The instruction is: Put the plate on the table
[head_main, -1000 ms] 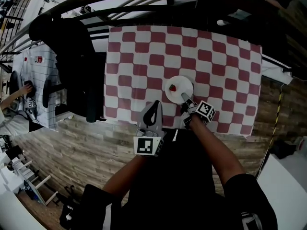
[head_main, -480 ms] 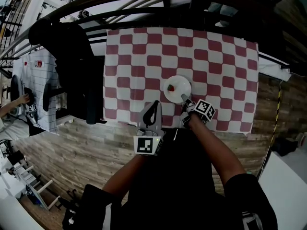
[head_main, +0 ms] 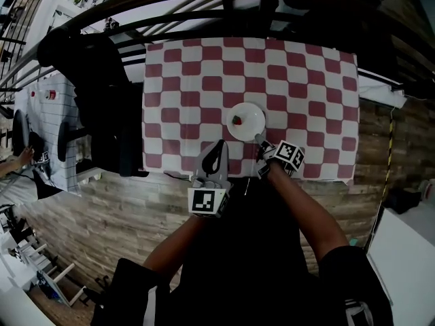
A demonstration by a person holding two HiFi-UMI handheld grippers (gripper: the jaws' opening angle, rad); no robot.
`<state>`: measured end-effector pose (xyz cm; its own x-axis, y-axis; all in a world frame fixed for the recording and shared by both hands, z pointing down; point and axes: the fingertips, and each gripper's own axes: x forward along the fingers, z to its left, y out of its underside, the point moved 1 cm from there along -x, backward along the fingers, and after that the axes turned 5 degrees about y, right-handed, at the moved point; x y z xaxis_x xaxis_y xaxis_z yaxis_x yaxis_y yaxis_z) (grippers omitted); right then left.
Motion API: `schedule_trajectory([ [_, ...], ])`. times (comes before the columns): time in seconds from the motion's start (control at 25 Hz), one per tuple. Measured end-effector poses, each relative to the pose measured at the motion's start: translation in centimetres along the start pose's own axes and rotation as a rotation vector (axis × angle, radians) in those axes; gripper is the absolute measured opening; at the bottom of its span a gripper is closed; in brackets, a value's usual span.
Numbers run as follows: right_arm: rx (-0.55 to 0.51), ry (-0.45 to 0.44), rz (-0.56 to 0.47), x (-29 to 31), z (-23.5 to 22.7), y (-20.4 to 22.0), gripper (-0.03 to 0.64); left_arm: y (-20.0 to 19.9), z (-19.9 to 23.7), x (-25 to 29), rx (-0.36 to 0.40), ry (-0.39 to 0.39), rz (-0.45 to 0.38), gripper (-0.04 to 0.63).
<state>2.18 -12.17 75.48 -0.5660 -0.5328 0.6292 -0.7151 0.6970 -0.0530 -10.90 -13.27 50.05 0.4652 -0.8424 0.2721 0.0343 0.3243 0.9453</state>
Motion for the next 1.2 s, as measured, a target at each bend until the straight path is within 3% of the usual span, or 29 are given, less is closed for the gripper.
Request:
schedule_trajectory([
  [0.2,-0.035,-0.065,-0.08,-2.7,2.3,-1.7,0.067,0.7,-2.5,-0.3,0.023,0.117,0.016,0.009],
  [0.6,-0.084,-0.143,-0.285,-8.5,7.1,-4.5,0.02,-1.0,-4.2,-1.9,0.009,0.154,-0.043,0.009],
  [0.84,-0.182,-0.166,-0.404,-12.3,9.4,-3.2,-0.002,-0.8,-6.1,-2.8,-0.001,0.208,-0.077,0.009],
  [1.2,-0.375,-0.186,-0.488,-17.2,14.0,0.2,-0.002,-1.6,-7.2,-3.5,-0.014,0.181,-0.095,0.009],
])
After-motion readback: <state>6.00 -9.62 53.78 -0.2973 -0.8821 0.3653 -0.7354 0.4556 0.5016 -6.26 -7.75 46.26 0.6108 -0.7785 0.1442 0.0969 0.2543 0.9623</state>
